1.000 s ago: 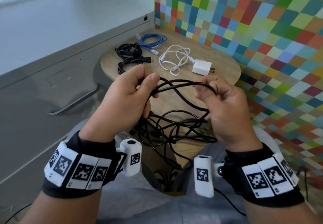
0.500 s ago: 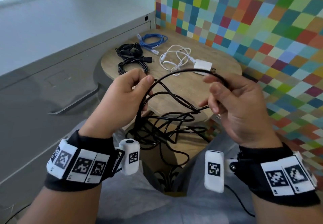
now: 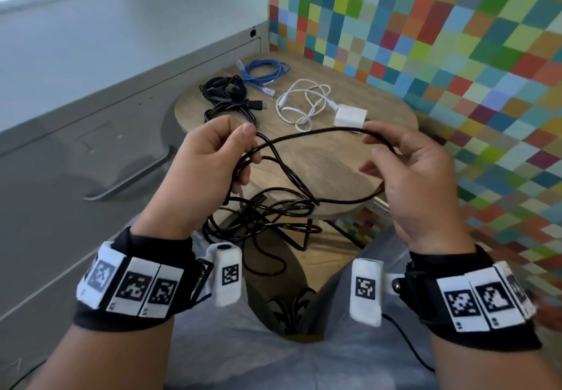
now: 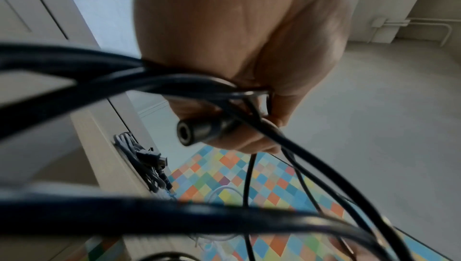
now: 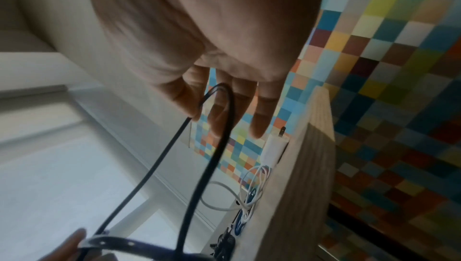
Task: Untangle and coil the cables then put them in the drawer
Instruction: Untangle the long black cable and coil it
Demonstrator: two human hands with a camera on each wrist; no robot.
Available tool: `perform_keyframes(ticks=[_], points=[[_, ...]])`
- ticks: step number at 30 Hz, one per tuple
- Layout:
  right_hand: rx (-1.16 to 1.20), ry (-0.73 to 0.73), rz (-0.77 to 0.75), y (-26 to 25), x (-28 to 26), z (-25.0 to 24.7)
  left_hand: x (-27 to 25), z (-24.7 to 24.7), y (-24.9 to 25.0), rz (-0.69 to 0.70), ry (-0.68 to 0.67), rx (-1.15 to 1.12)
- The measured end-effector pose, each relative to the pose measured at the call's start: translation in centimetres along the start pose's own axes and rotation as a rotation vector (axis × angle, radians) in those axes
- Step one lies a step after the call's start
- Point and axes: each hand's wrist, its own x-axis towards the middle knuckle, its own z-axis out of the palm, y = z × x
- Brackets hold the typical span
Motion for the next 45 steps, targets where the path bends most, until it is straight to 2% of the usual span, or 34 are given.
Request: perform_keyframes(ticks=[3,8,17,21,25,28,30,32,35,38,41,45], points=[[-0.097,-0.061,-0.091,-0.3,-0.5,0.3,-0.2,0.0,-0.1,-0.005,-0.014,0.073],[-0.161,-0.105,-0.127,-0.2,-0.8,0.8,-0.3,0.4,0.0,0.034,-0.015,0.076],[0.04,0.305,0.004,2.2,1.8,-1.3,0.4,-1.0,0.2,0.007,0.181,-0.355],[0.061,0.32,0.056,2.7,2.4,-2.1,0.5,-1.8,0.2,0.067,0.195,-0.485],[-0.114,0.227,0.044,3.3,2.0,-1.8,0.3,-1.6,0.2,0.174,0.108,-0.559],[-0.309,0.195,-0.104,2.2,1.2,-1.4,0.2,-1.4,0.4,0.221,0.054,-0.629],[-0.262,0.168,-0.233,1.1,0.6,-0.7,0.1,-1.2,0.5,0.247,0.019,-0.649],[-0.119,0.046,-0.288,0.5,-0.3,0.2,-0.1,-0.8,0.6,0.259,-0.013,-0.66],[0.1,-0.181,-0.182,0.2,-1.2,1.3,-0.3,-0.1,0.8,0.27,-0.035,-0.676],[0.229,-0.39,-0.038,0.3,-1.6,1.8,-0.5,0.6,0.9,0.27,-0.065,-0.722],[0.348,-0.59,0.028,0.4,-2.0,2.0,-0.5,1.3,0.9,0.25,-0.075,-0.726],[0.573,-0.705,0.111,0.0,-2.6,2.1,-0.4,2.3,0.5,0.177,0.008,-0.604]])
